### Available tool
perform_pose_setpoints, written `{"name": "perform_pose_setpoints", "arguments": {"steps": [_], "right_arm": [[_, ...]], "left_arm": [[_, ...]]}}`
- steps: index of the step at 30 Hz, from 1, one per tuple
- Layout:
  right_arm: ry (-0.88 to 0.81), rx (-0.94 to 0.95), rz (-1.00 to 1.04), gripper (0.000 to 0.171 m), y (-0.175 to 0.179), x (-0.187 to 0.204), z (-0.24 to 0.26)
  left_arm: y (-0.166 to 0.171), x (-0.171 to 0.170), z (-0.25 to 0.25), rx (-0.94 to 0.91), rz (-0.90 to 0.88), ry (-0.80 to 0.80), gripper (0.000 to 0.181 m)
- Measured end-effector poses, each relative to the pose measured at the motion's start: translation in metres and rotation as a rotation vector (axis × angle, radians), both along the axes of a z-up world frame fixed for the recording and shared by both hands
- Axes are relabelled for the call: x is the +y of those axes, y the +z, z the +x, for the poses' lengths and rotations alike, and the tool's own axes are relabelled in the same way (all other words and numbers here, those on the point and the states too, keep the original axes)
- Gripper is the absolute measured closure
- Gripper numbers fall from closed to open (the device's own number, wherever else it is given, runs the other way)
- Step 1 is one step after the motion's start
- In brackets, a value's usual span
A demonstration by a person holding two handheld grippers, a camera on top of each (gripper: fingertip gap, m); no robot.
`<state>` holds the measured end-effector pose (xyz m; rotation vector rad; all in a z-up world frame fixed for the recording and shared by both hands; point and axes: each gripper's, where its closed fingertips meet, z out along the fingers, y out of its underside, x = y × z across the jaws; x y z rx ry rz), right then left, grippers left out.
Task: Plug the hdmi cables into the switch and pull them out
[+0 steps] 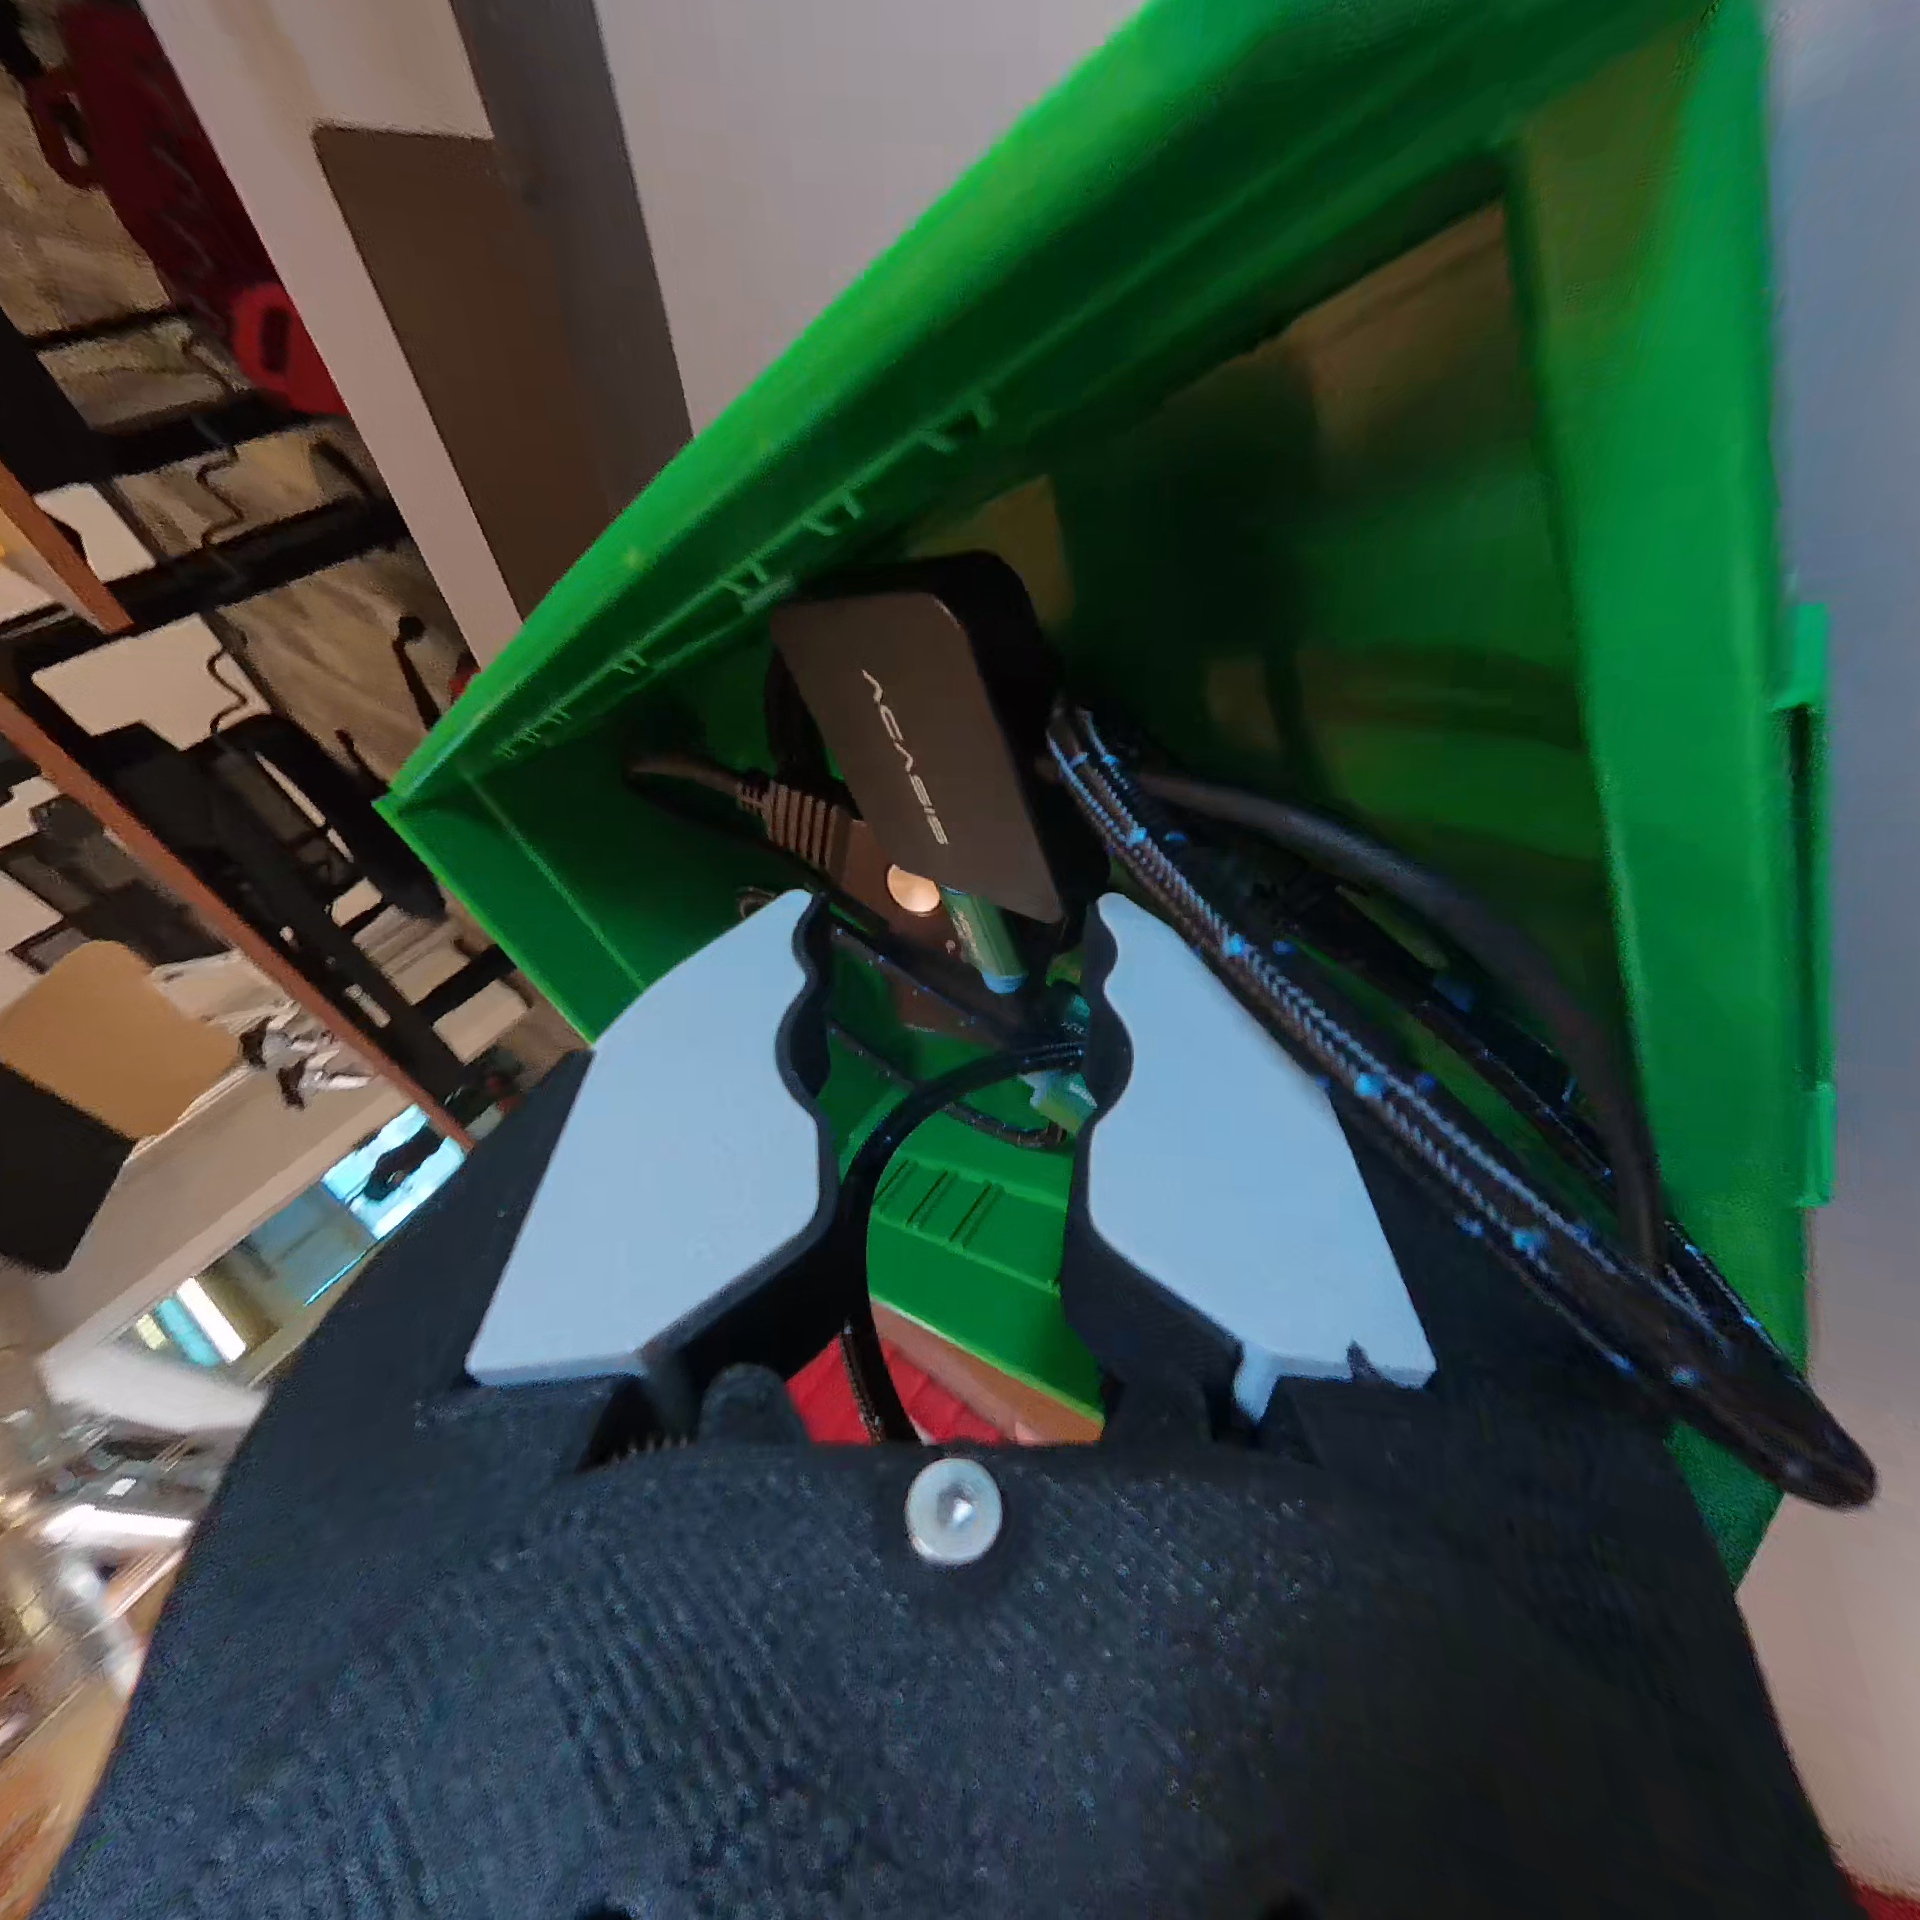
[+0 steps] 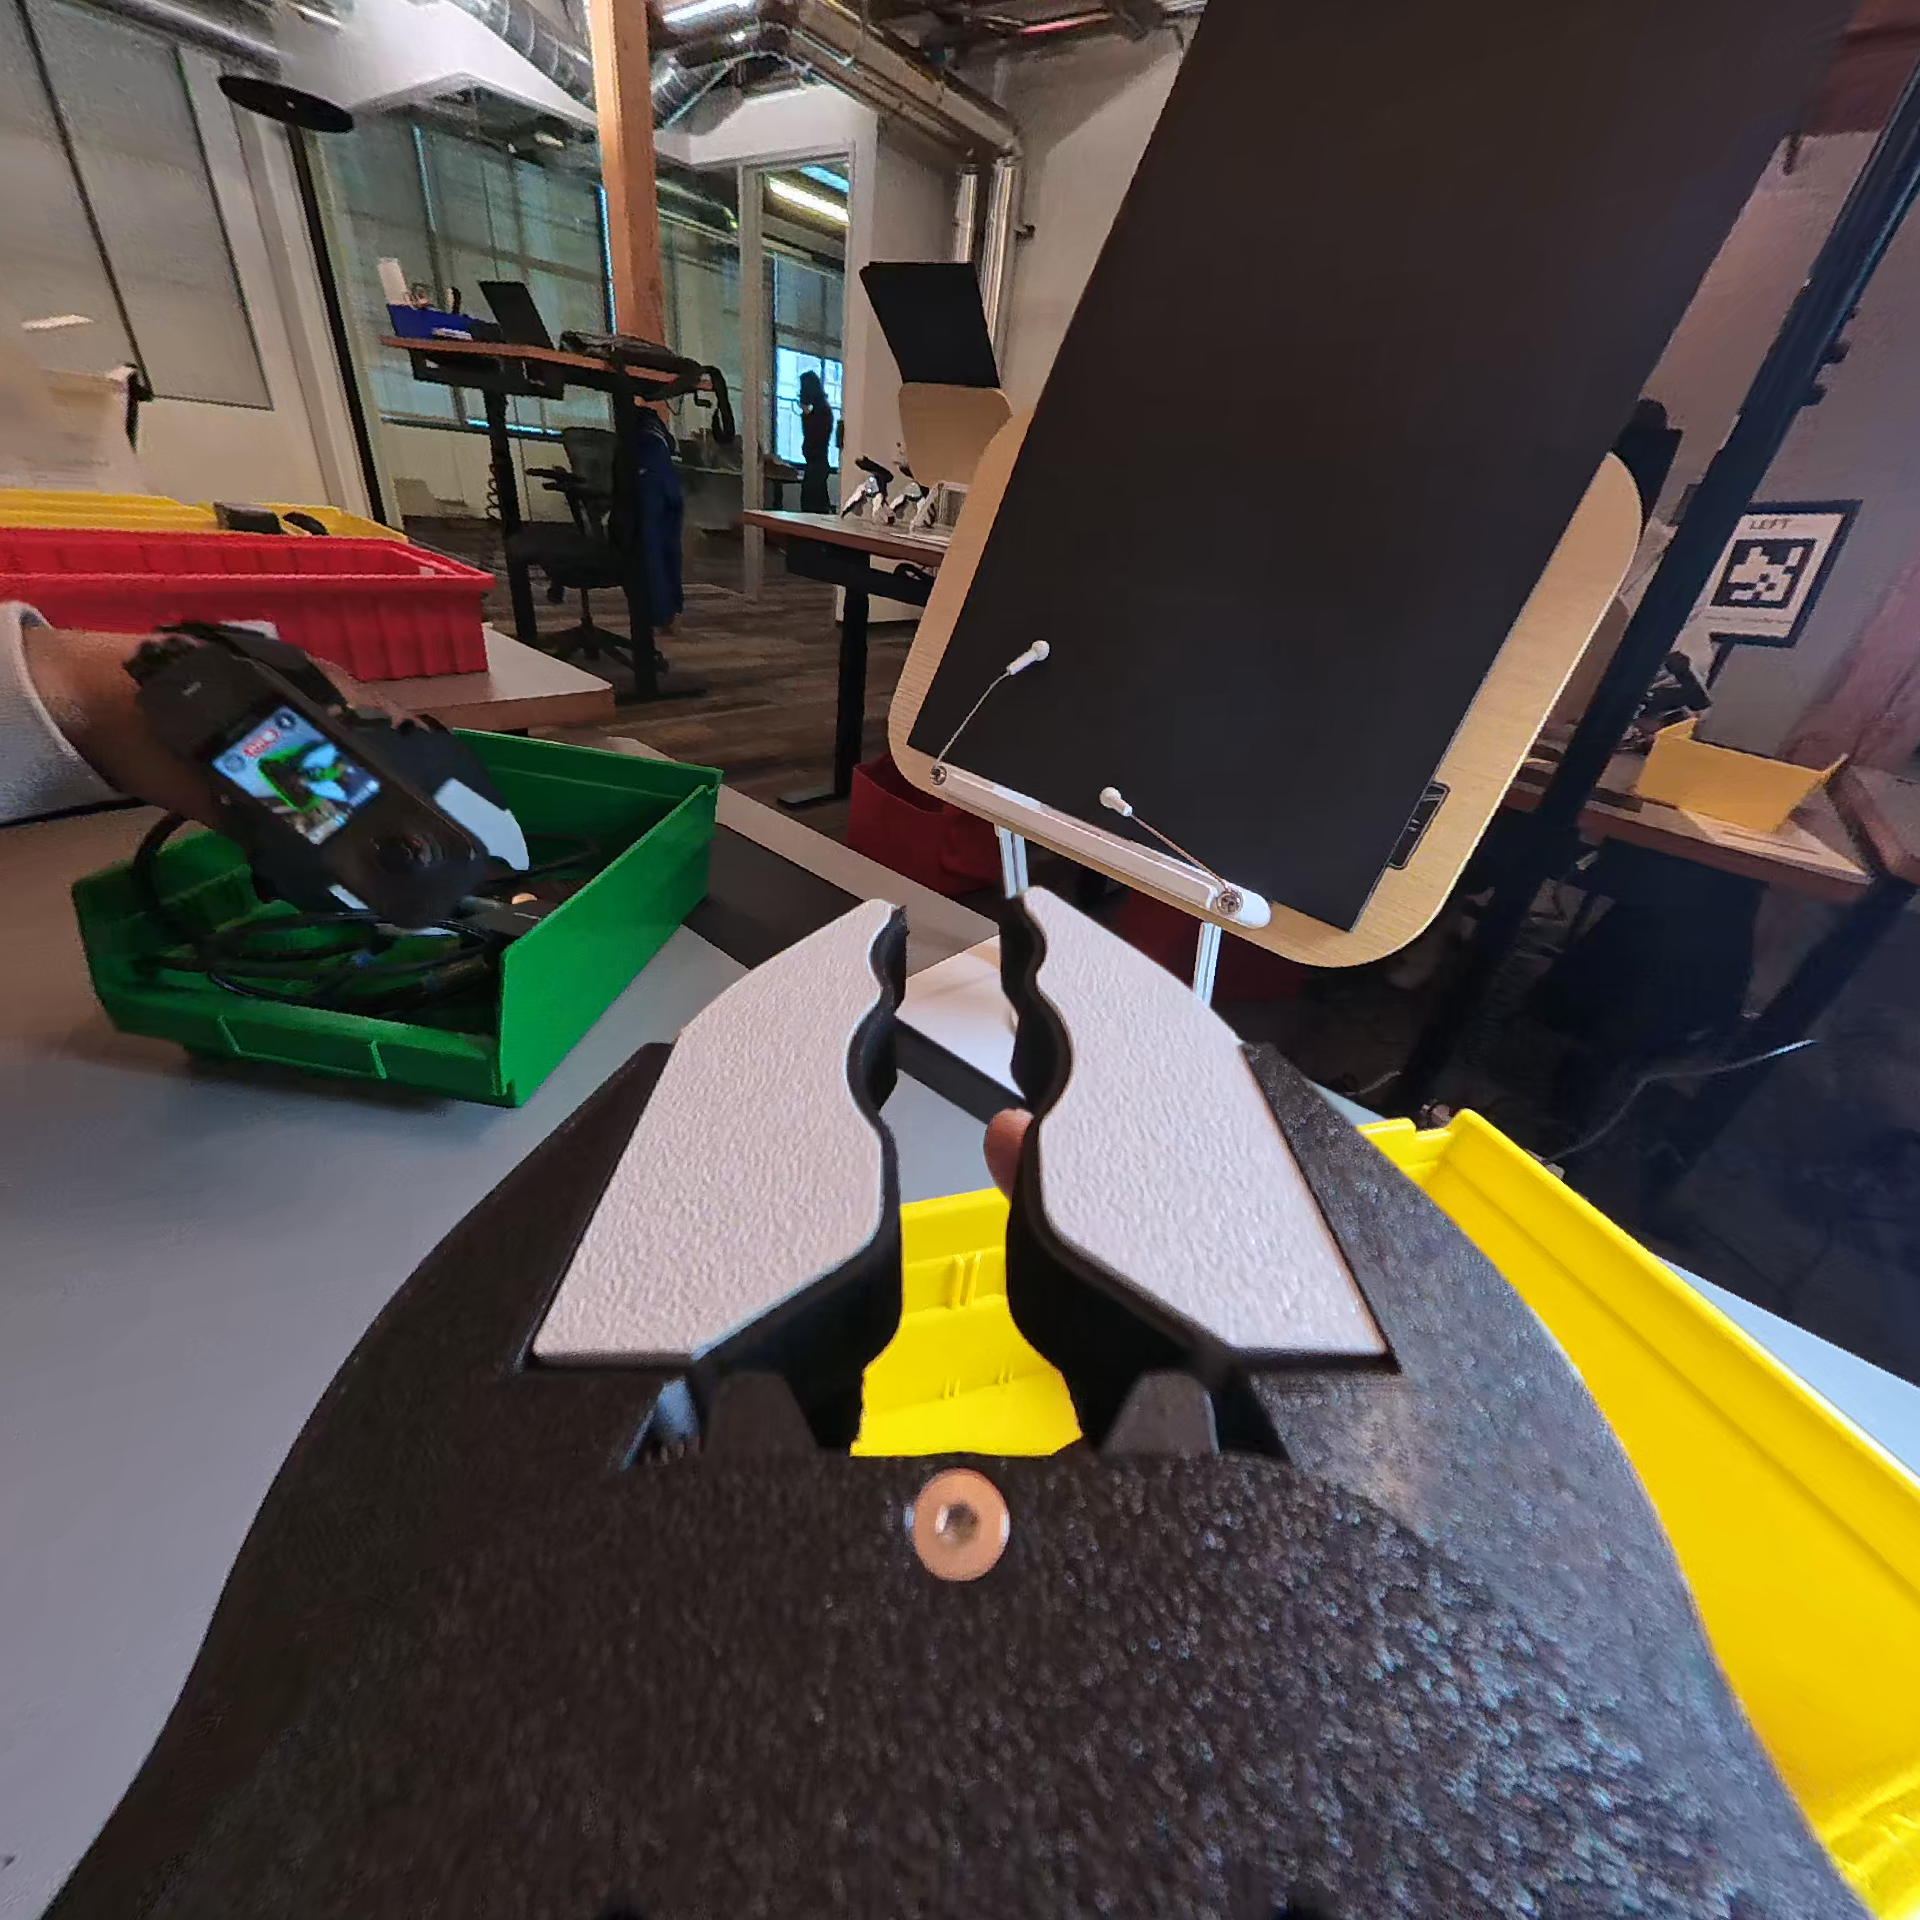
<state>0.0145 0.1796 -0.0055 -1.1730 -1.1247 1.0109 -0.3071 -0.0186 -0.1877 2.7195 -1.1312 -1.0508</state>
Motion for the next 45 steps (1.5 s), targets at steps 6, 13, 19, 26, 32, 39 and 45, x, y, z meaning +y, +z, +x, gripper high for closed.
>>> {"name": "perform_pose_setpoints", "arguments": {"steps": [6,13,19,26,32,39,45], "right_arm": [[0.010,0.001,-0.004,0.154,0.001,-0.003,0.000],[0.010,-0.019,-0.011,0.155,-0.005,-0.004,-0.003],[0.007,-0.025,0.000,0.155,-0.005,-0.004,-0.003],[-0.009,-0.034,-0.026,0.156,-0.010,0.003,-0.001],[-0.012,-0.037,-0.030,0.156,-0.011,0.003,-0.001],[0.008,-0.023,-0.011,0.156,-0.007,-0.005,-0.004],[0.145,0.044,0.089,0.155,0.011,-0.045,-0.005]], "left_arm": [[-0.010,-0.004,-0.006,0.057,-0.064,0.047,0.133],[-0.020,0.004,0.001,0.060,-0.064,0.045,0.142],[-0.010,0.007,0.000,0.062,0.049,0.077,0.160],[0.035,0.003,-0.004,-0.085,0.333,0.155,0.166],[0.125,0.001,0.007,-0.254,0.710,0.156,0.166],[0.249,-0.004,0.055,-0.485,1.232,-0.021,0.166],[0.267,0.006,0.173,-0.945,1.331,-0.345,0.167]]}}
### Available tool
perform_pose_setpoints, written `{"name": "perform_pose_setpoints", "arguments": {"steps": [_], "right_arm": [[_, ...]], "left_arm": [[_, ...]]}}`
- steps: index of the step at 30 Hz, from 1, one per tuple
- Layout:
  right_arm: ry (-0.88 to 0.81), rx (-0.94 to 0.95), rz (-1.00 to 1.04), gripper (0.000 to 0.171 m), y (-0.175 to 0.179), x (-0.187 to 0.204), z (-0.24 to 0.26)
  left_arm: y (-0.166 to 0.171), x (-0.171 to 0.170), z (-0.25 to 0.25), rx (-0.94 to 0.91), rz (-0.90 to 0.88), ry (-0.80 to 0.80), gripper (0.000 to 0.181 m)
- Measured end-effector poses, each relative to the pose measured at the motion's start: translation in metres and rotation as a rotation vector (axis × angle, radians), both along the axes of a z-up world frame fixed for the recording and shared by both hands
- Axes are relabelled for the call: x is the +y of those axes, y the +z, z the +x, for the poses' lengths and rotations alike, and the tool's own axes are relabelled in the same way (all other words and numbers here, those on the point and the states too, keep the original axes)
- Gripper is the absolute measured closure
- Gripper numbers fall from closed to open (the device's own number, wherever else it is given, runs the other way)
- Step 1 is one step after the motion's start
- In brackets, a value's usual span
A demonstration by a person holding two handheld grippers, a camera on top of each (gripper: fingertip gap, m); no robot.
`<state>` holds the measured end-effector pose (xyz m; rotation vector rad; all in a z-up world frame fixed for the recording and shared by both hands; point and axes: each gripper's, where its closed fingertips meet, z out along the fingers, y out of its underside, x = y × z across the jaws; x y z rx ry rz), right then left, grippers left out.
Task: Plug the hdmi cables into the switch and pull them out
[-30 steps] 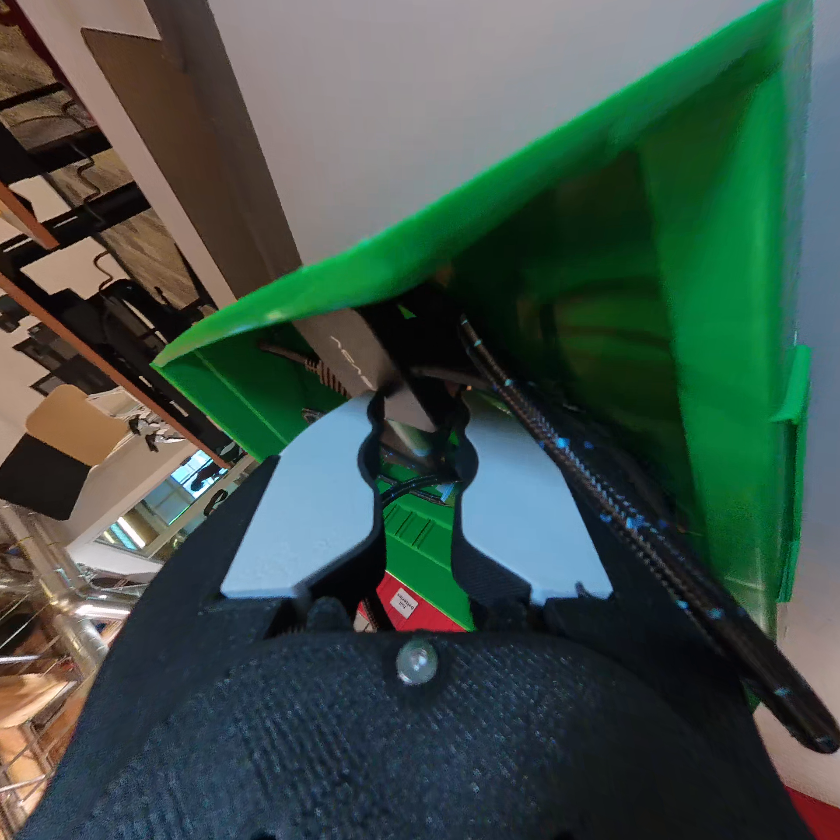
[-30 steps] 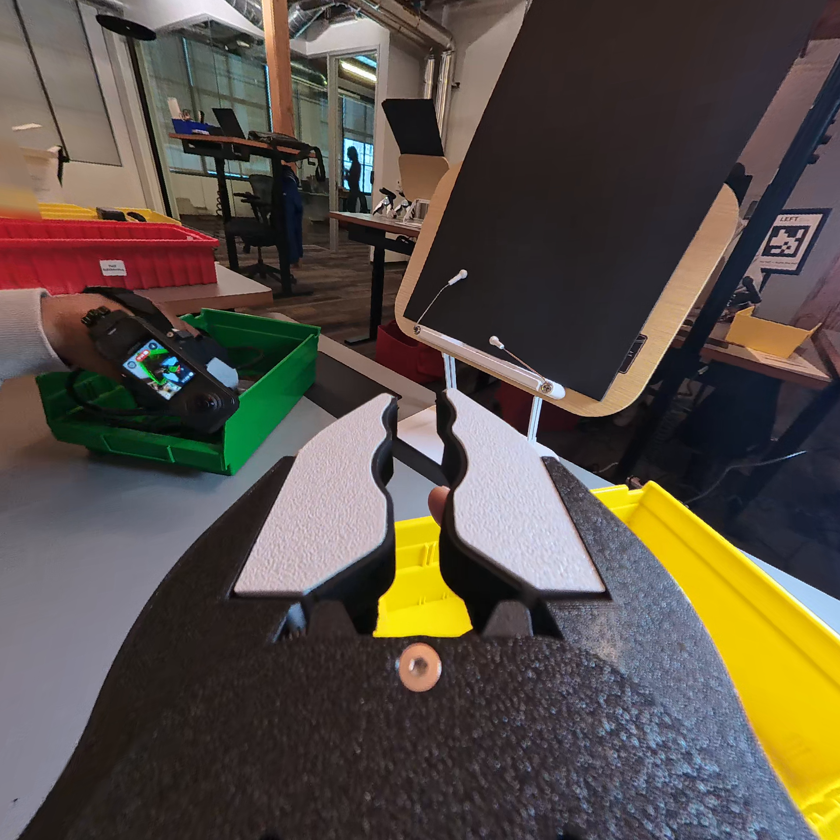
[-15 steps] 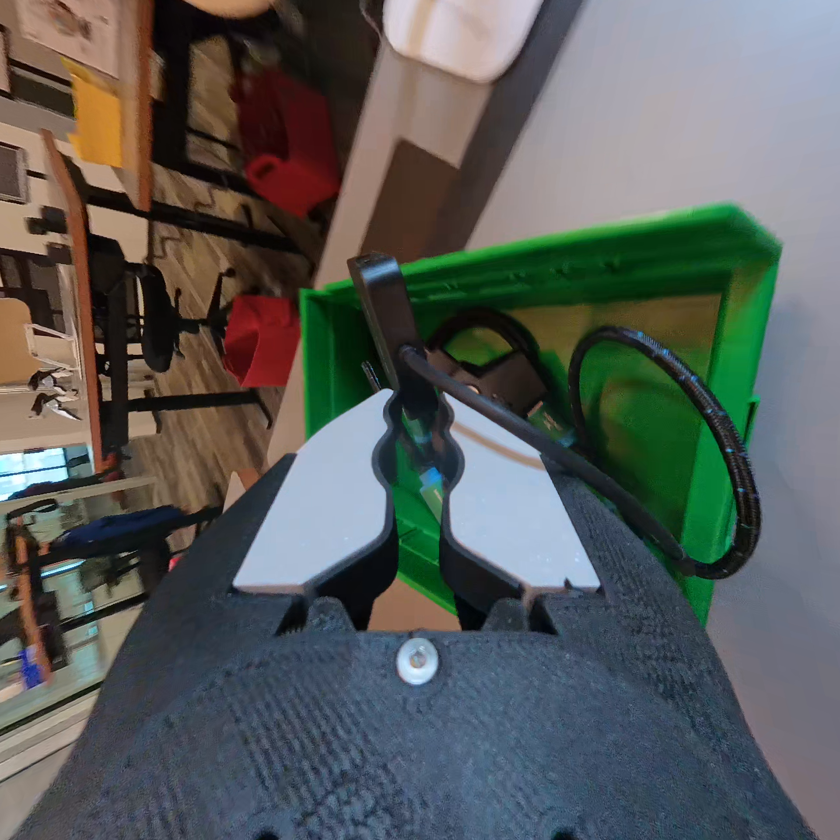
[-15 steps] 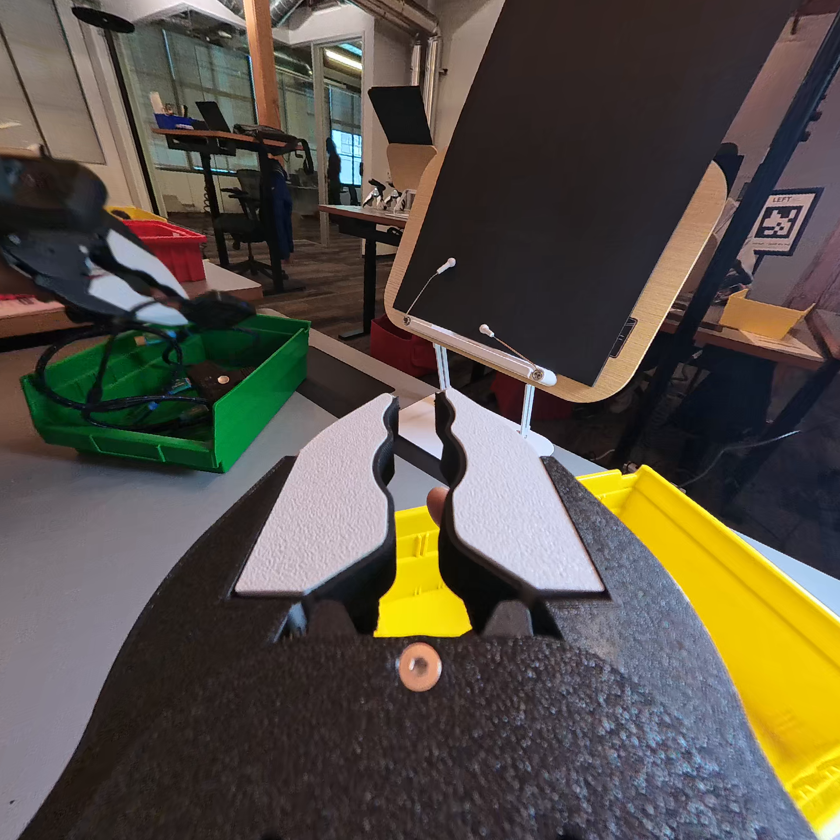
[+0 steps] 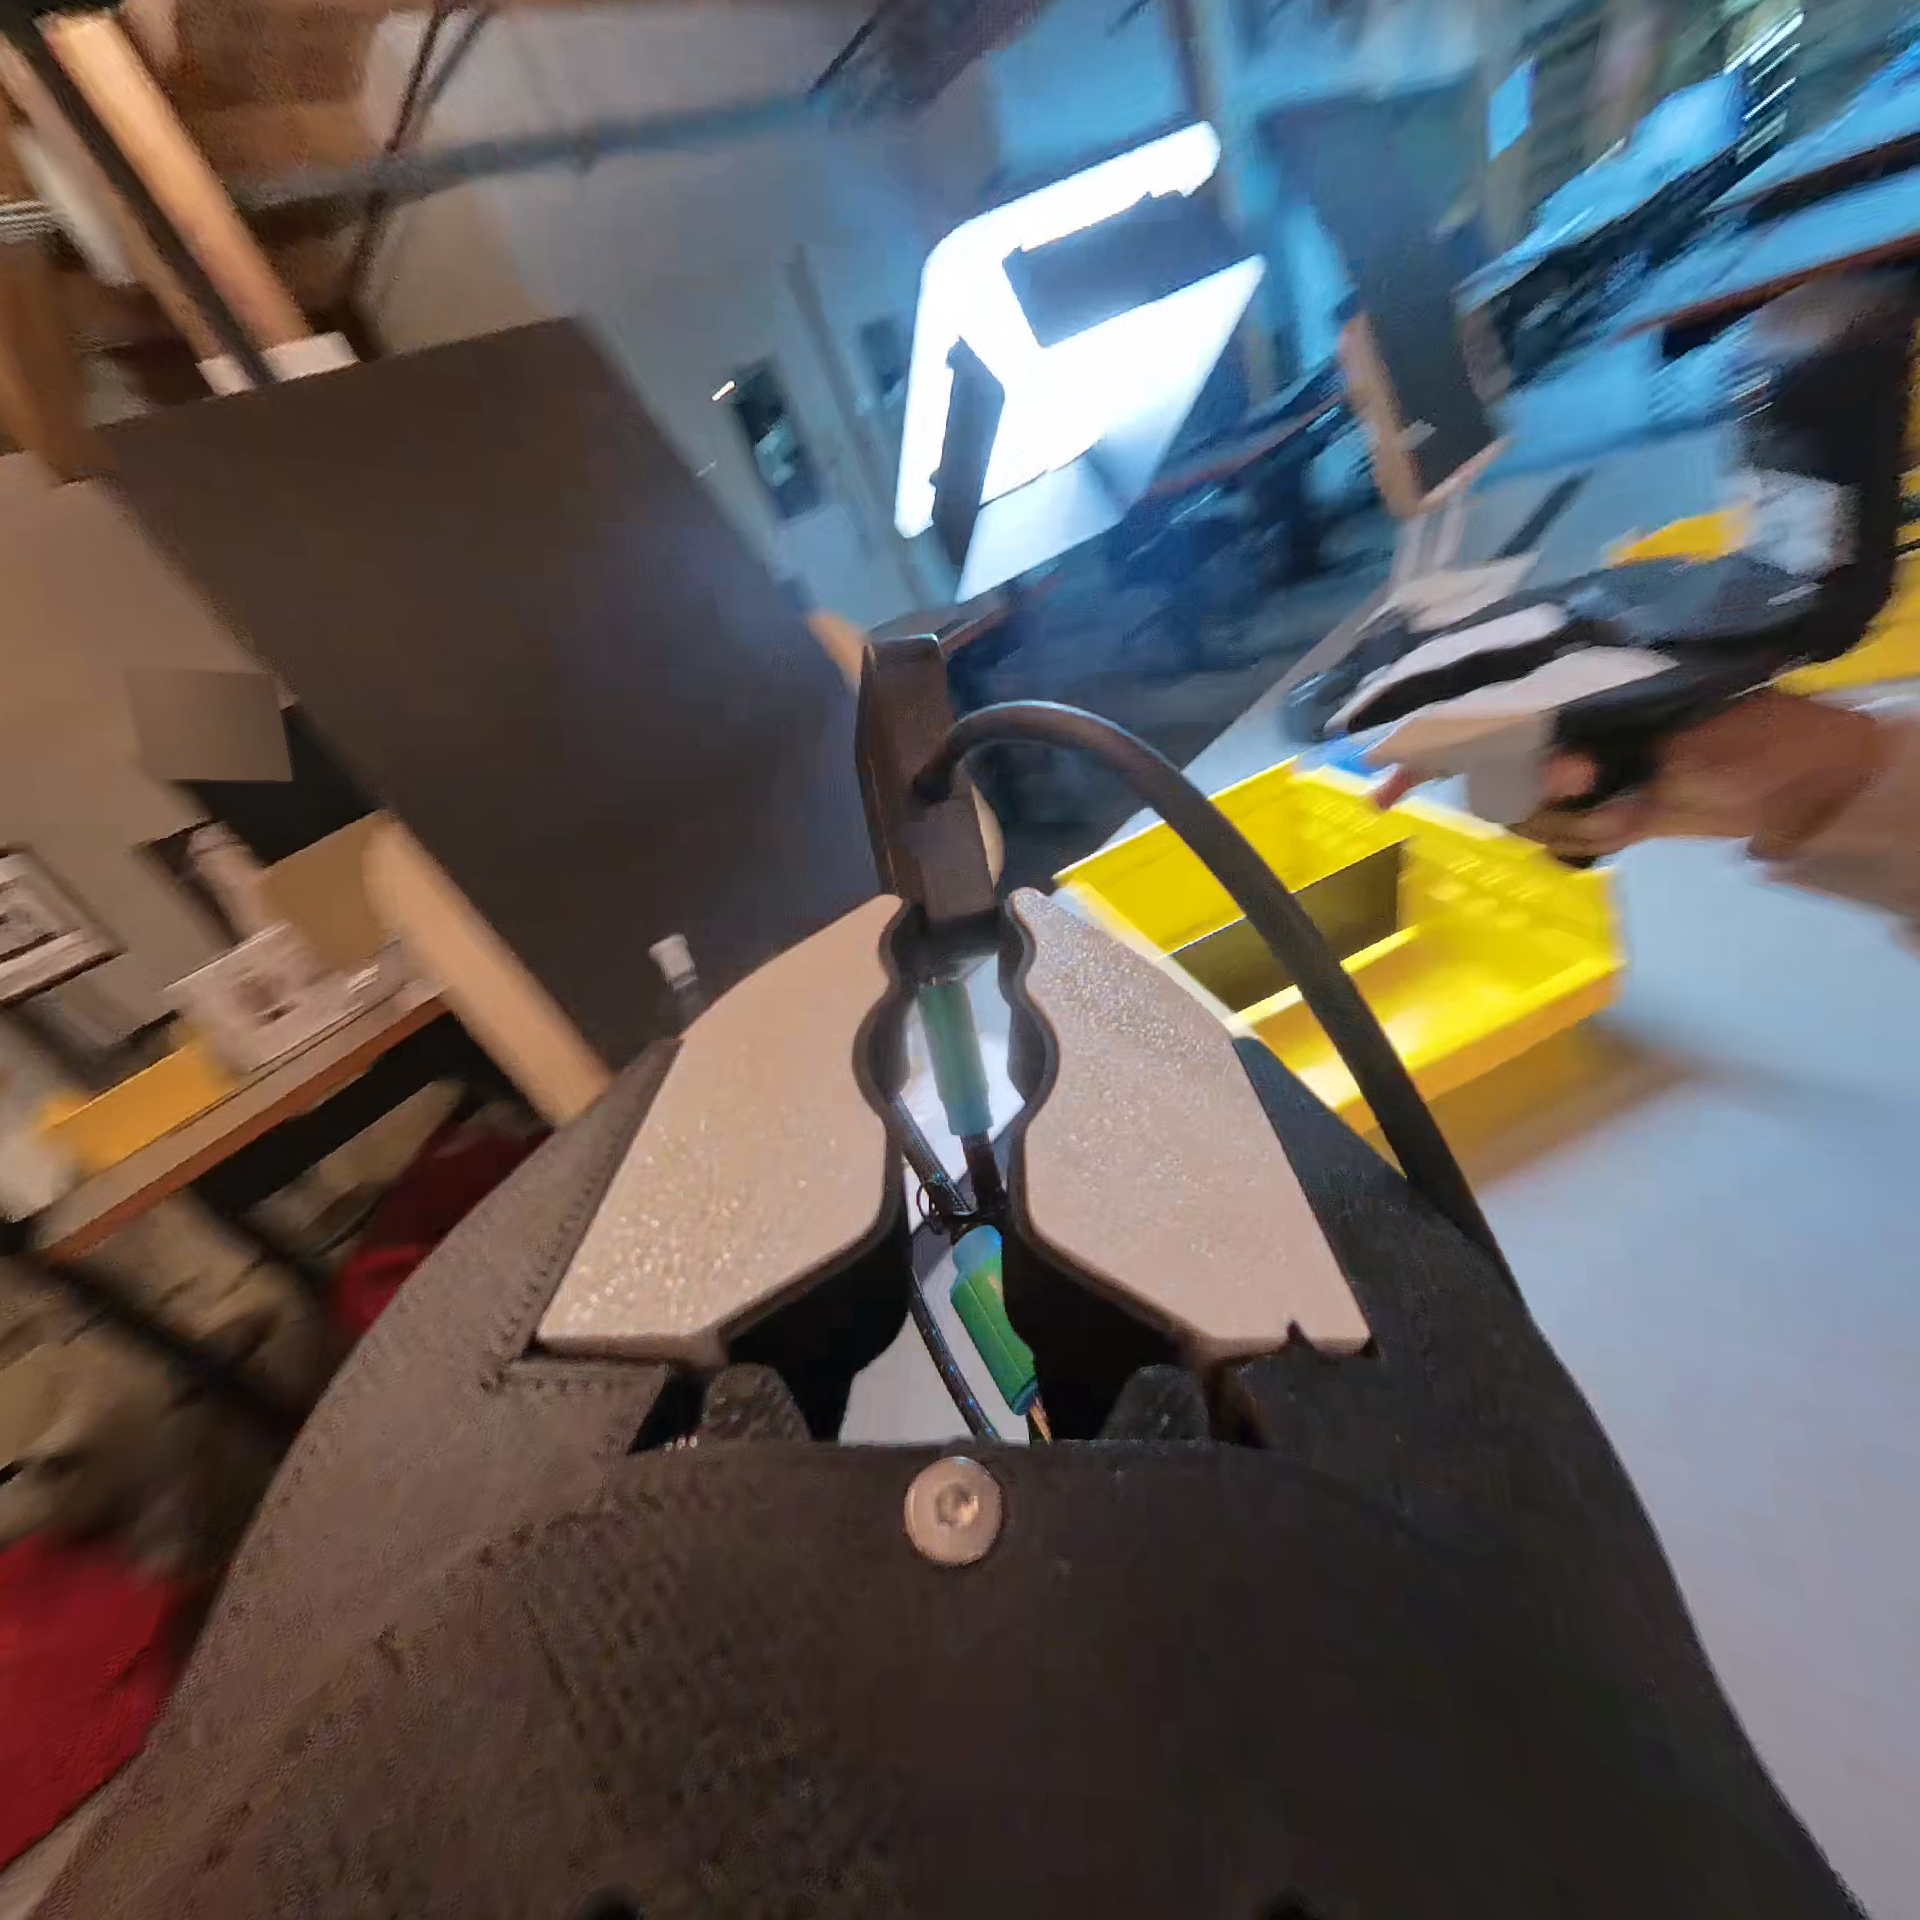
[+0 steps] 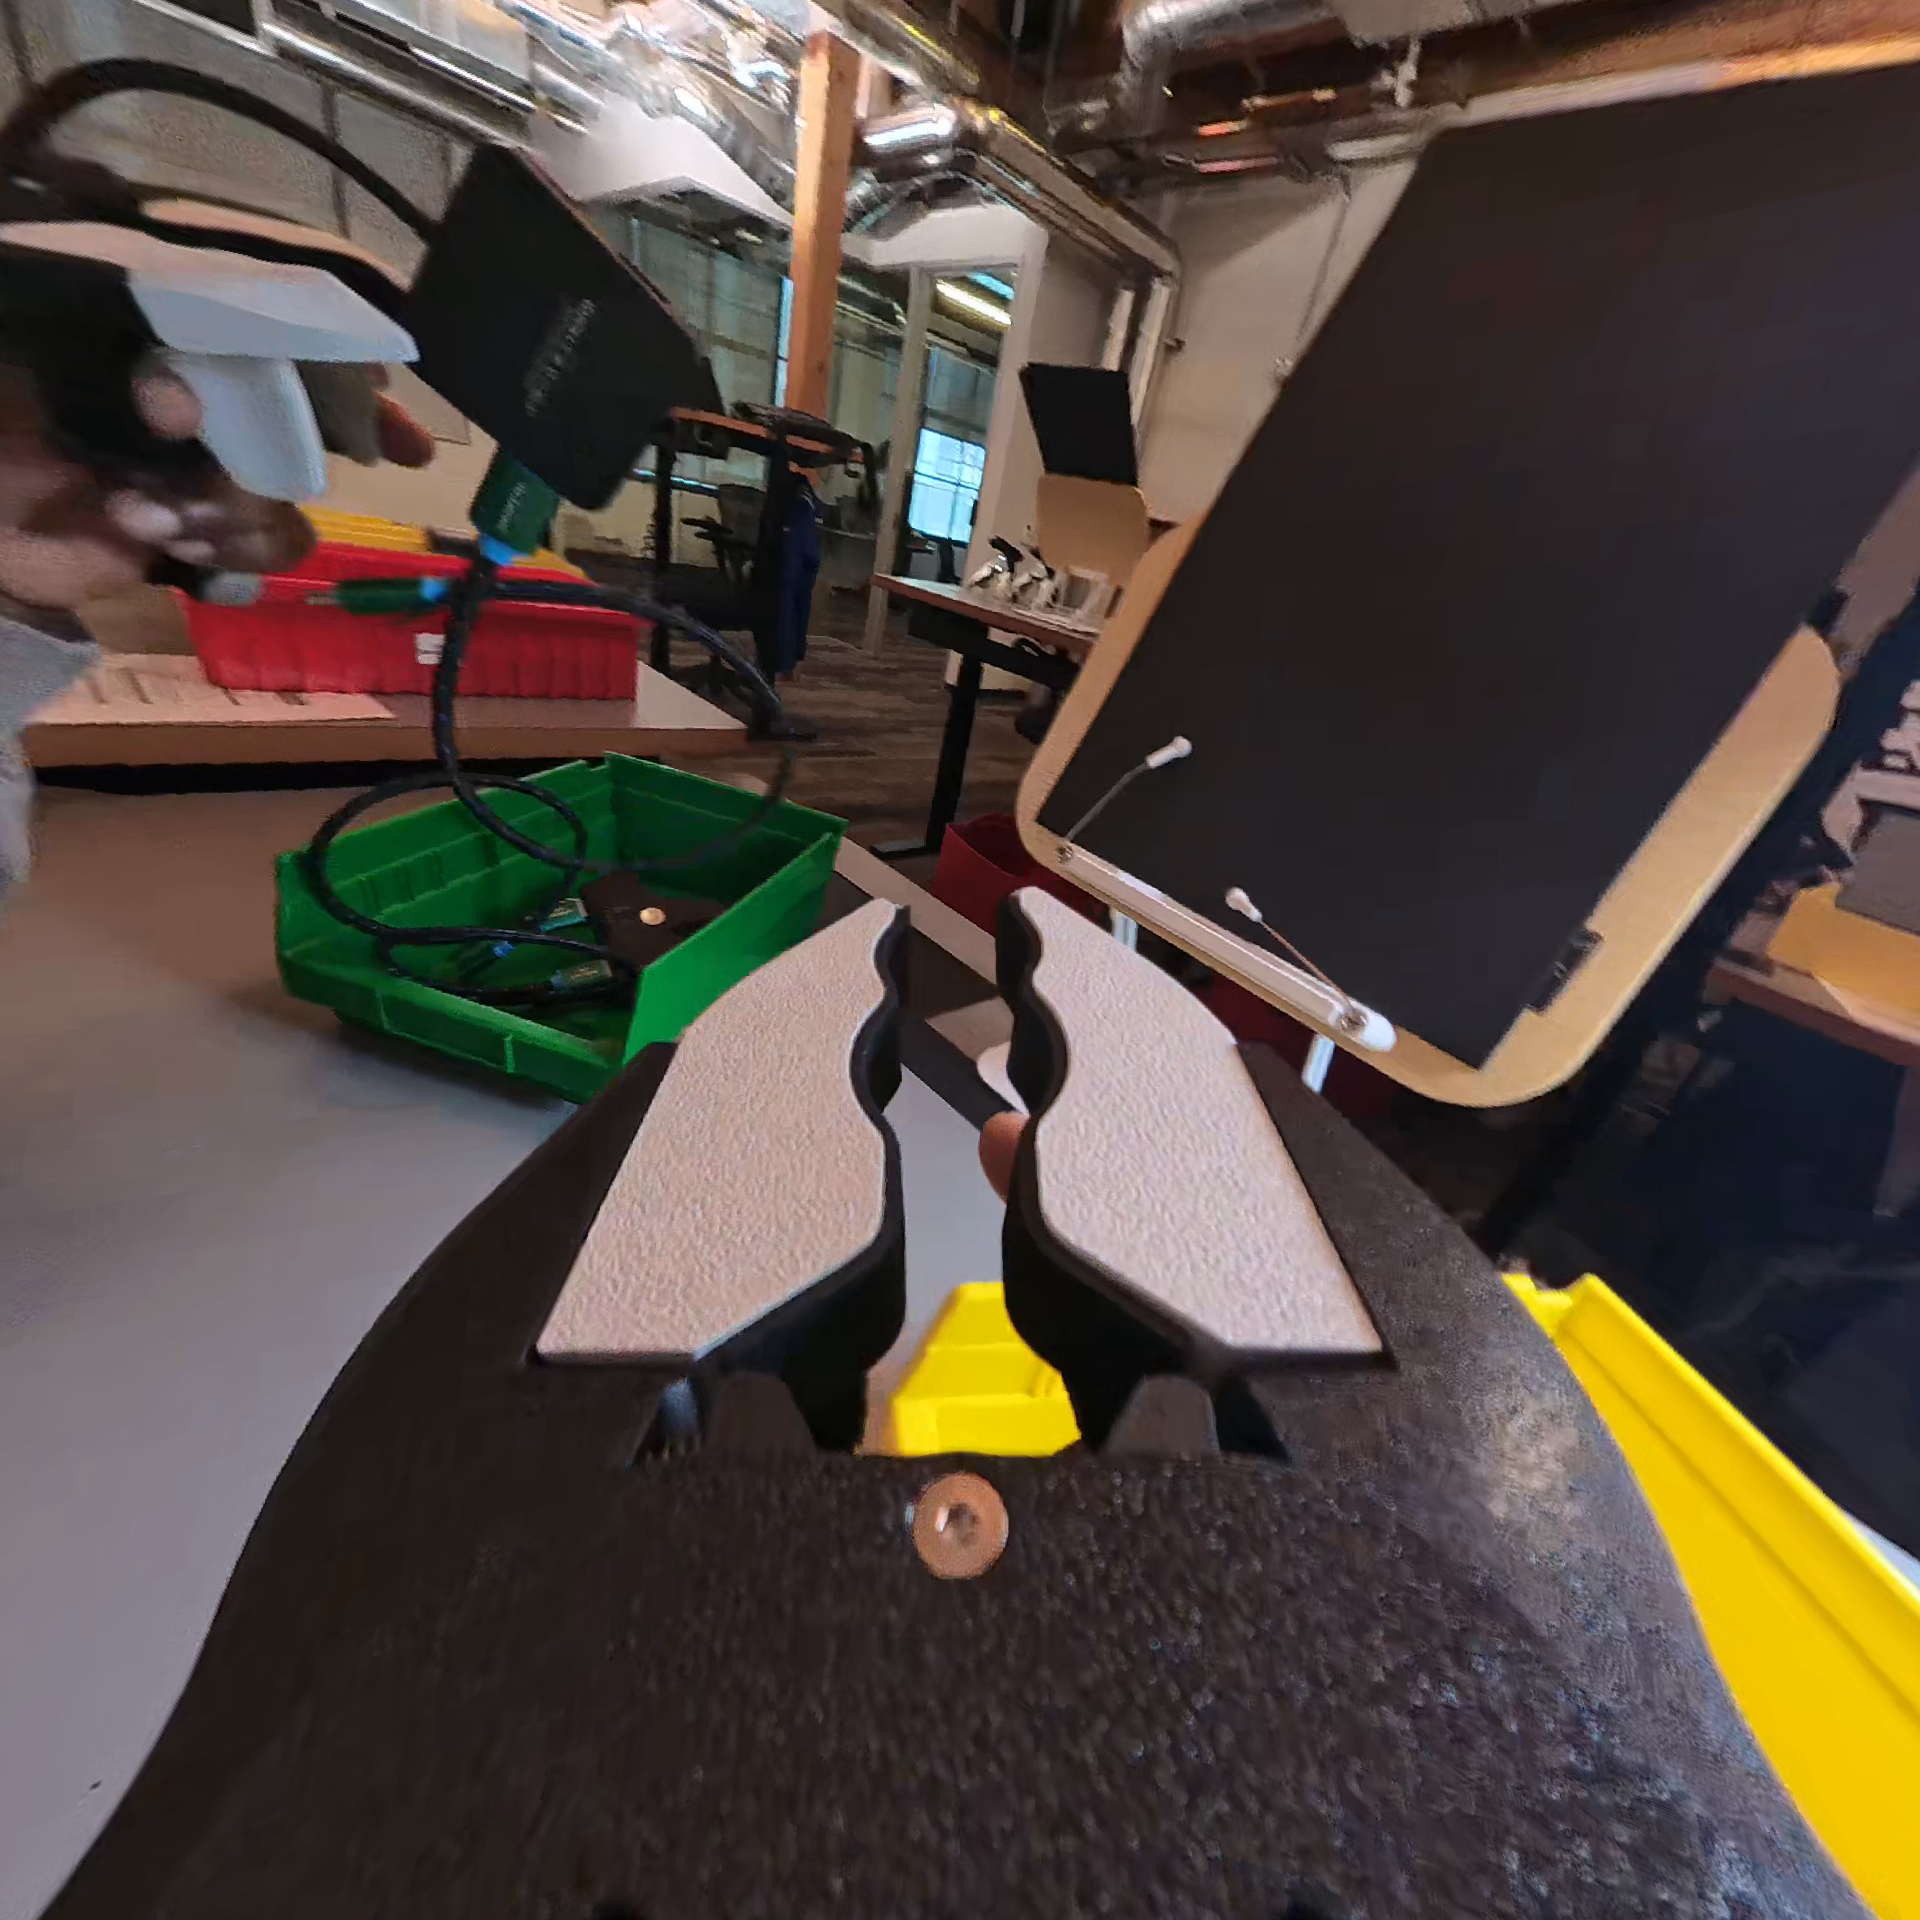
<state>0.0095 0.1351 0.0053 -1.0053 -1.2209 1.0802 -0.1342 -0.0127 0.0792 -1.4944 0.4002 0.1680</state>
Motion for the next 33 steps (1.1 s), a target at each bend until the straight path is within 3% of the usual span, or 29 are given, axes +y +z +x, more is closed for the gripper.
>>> {"name": "perform_pose_setpoints", "arguments": {"steps": [6,13,16,19,21,22,24,26,30,33], "right_arm": [[0.193,0.027,0.068,0.145,0.004,-0.049,-0.004],[0.357,0.027,0.018,0.124,0.000,-0.071,-0.004],[0.500,-0.049,0.005,0.127,-0.016,-0.097,-0.005],[0.498,-0.013,0.063,0.150,-0.013,-0.103,-0.005],[0.452,-0.070,0.115,0.154,-0.016,-0.101,-0.007],[0.402,-0.104,0.172,0.155,-0.020,-0.098,-0.008],[0.262,-0.182,0.291,0.156,-0.026,-0.084,-0.011],[0.103,-0.259,0.430,0.157,-0.030,-0.067,-0.012],[-0.143,-0.453,0.705,0.157,-0.053,-0.041,-0.018],[-0.158,-0.570,0.770,0.156,-0.078,-0.046,-0.028]], "left_arm": [[-0.032,0.019,0.078,-0.145,-0.038,-0.406,0.167],[-0.070,0.022,0.126,-0.072,-0.127,-0.632,0.167],[-0.072,0.021,0.138,-0.093,-0.114,-0.692,0.167],[-0.070,0.023,0.135,-0.101,-0.100,-0.682,0.167],[-0.077,0.028,0.122,-0.048,-0.129,-0.600,0.168],[-0.085,0.032,0.112,0.005,-0.161,-0.538,0.169],[-0.095,0.046,0.065,0.133,-0.178,-0.269,0.175],[-0.097,0.045,0.026,0.208,-0.210,-0.086,0.168],[-0.076,0.023,0.046,0.212,-0.167,-0.164,0.150],[-0.091,0.025,0.086,0.399,-0.210,-0.217,0.143]]}}
